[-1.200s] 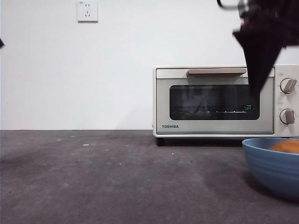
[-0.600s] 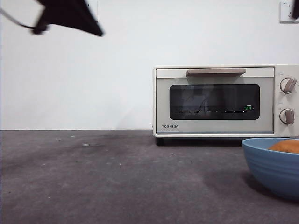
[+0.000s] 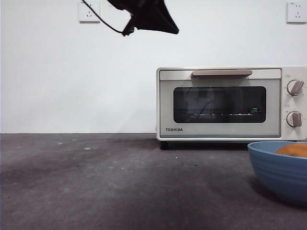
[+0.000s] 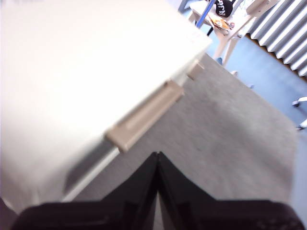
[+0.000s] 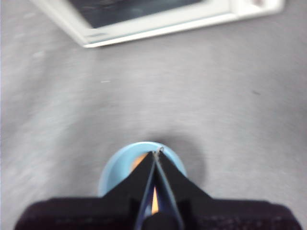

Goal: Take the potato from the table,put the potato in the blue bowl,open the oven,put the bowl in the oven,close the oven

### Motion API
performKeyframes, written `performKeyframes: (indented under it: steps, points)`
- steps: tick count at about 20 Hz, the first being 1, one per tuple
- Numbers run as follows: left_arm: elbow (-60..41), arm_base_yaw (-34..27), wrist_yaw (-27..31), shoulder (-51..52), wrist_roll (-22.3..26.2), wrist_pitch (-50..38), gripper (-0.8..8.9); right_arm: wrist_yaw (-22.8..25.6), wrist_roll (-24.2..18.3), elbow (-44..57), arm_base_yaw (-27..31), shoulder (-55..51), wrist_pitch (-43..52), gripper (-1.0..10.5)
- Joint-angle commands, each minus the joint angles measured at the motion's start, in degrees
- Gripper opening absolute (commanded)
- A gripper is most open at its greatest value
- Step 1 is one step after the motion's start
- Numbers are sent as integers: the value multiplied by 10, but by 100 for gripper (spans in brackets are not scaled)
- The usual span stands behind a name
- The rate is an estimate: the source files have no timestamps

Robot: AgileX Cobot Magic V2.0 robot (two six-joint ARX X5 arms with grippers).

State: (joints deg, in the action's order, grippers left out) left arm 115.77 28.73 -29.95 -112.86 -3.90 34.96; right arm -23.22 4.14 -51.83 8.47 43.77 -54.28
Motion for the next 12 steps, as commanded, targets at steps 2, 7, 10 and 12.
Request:
performKeyframes:
  steps: [2,7,10,12]
  points:
    - [39,26,82,-38,81,-20,-6,-11,24,57,26,-19,25,-6]
    - [44,70,153,-73,165,-93,-6,-24,24,88,29,-31,24,-6]
    - [44,90,180,-96,224,-107,-6,-40,32,88,29,-45,24,-5]
    - [44,96,202,-112,258,-116,-7,-41,32,88,29,-53,21,-5]
